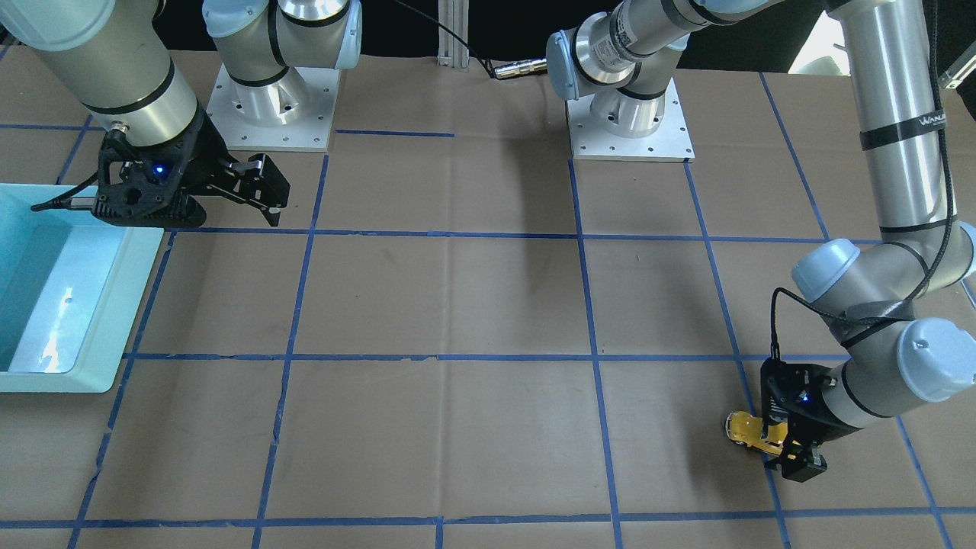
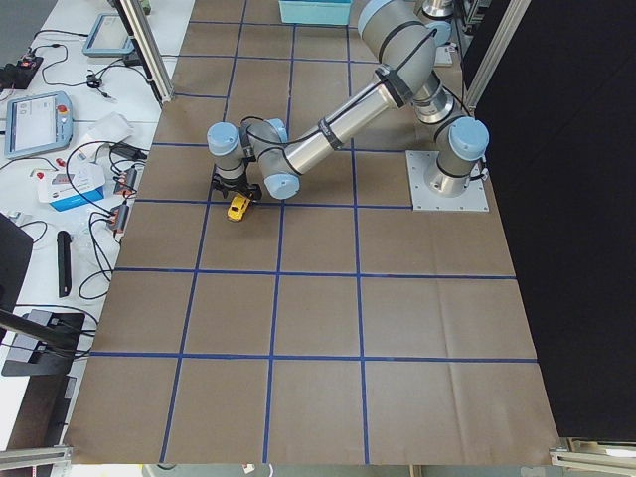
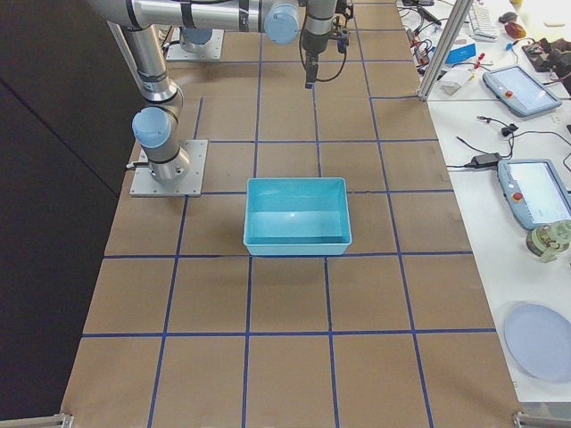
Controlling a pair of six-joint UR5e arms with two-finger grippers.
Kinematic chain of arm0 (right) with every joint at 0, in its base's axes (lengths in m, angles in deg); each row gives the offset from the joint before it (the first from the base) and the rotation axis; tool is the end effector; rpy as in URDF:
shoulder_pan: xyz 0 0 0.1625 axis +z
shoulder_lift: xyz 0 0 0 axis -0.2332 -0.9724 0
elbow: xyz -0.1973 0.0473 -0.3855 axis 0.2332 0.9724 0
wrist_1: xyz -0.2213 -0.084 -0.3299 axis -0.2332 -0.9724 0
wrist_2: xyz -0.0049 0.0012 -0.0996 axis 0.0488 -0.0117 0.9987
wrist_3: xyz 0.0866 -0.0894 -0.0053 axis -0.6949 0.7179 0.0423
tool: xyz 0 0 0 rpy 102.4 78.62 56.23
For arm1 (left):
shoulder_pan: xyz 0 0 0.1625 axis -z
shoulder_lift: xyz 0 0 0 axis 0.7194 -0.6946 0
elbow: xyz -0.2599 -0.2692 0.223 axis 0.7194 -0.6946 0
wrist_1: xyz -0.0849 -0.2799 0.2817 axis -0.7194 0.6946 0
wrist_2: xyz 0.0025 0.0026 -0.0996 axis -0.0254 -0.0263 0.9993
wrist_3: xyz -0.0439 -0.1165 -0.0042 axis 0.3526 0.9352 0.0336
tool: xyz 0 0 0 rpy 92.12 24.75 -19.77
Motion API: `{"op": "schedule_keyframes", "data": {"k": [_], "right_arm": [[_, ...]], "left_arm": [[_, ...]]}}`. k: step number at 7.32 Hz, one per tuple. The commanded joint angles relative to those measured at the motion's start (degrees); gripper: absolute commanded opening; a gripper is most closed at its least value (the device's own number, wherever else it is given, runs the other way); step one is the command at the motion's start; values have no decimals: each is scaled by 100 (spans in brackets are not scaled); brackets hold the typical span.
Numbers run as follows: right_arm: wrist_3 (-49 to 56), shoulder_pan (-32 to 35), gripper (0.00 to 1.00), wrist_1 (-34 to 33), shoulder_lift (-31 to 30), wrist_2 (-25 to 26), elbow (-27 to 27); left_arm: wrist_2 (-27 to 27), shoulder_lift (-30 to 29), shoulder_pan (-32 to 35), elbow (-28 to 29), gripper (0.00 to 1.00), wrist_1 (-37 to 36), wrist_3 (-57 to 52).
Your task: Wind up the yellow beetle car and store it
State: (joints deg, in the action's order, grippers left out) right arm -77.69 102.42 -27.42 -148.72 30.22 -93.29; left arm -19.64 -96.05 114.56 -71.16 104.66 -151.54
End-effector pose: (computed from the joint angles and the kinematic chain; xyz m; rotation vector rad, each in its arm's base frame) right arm 0.1287 -0.5021 0.4397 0.0406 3.1005 0.1154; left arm 0.1161 -0.6824 0.1701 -2.4717 -1.9135 0.0982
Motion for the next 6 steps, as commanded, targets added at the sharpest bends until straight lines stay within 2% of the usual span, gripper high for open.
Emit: {"op": "schedule_keyframes", "data": {"k": [1, 2, 6], "right_arm": [[0, 1, 100, -2, 0, 17, -5], [0, -8, 100, 7, 0, 26, -5], [9, -8, 100, -11, 0, 43, 12]], "left_arm": [[-17, -16, 0, 8, 100, 16, 8], [-26, -33, 0, 8, 98, 25, 52], [-35, -24, 0, -27, 61, 33, 35]]}}
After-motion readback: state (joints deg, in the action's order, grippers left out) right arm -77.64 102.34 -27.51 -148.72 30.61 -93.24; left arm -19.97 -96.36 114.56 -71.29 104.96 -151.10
